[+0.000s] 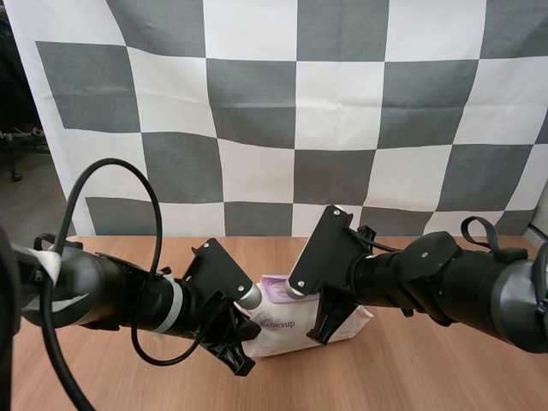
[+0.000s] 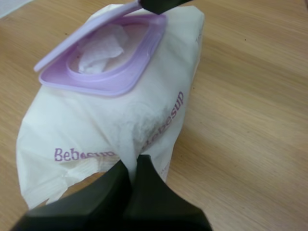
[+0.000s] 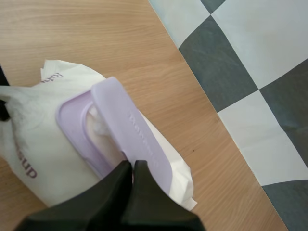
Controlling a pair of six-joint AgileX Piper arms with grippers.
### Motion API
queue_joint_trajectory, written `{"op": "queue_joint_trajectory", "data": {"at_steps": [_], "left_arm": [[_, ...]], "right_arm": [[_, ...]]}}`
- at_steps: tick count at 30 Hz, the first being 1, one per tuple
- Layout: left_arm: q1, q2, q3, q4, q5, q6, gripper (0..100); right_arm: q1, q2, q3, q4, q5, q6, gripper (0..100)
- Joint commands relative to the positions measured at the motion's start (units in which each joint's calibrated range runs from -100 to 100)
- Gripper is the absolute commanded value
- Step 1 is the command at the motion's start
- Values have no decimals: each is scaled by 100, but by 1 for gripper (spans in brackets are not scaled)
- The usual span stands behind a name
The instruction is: Open the wet wipes lid
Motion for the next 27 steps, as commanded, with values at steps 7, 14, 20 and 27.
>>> {"op": "queue_joint_trajectory", "data": {"at_steps": [7,14,20,27], "left_arm": [[4,-4,-1,6,1,1,0],[4,-4,-1,6,38,1,0],[4,-4,-1,6,-74,1,0],[4,-4,-1,6,-166,1,0]], "right_arm": [[4,3,-508,816,-248,0,0],[4,366,-892,1030,-74,0,0],[4,599,-902,774,-780,0,0],[4,-427,-672,-1332,1165,237,0]]}}
